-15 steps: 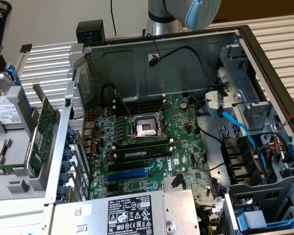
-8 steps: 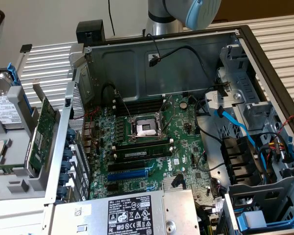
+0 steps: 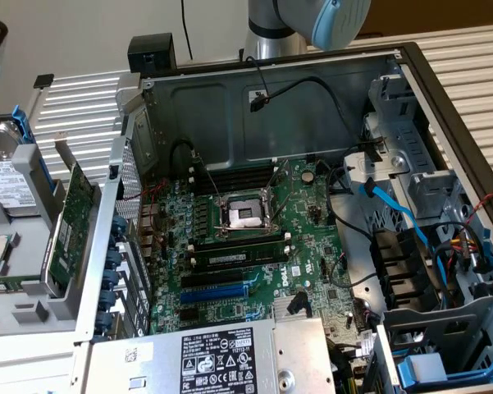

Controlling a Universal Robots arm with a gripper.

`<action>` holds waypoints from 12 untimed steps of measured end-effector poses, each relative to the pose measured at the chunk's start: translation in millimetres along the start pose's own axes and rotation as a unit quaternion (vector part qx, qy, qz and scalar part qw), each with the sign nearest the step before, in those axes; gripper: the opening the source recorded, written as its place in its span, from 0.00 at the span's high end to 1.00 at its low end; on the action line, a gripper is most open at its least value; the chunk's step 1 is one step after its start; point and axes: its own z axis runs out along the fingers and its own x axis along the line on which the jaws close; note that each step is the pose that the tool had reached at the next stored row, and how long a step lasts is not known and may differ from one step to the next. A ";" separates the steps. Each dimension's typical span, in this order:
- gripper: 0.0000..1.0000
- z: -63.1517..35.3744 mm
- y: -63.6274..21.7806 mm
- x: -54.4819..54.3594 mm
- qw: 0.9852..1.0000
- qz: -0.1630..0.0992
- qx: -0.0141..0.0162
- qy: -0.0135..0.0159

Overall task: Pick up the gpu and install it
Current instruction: 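Reach for the gpu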

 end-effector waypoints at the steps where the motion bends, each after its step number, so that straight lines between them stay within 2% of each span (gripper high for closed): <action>1: 0.89 0.0 0.0 0.0 1.000 0.000 0.000 0.000; 7: 0.89 0.0 0.0 0.0 1.000 0.000 0.000 0.000; 10: 0.70 0.0 0.0 0.1 1.000 0.000 0.000 0.000; 11: 0.70 0.0 0.0 0.2 1.000 0.000 0.000 0.000; 12: 0.64 0.0 0.0 0.1 1.000 0.000 0.000 0.000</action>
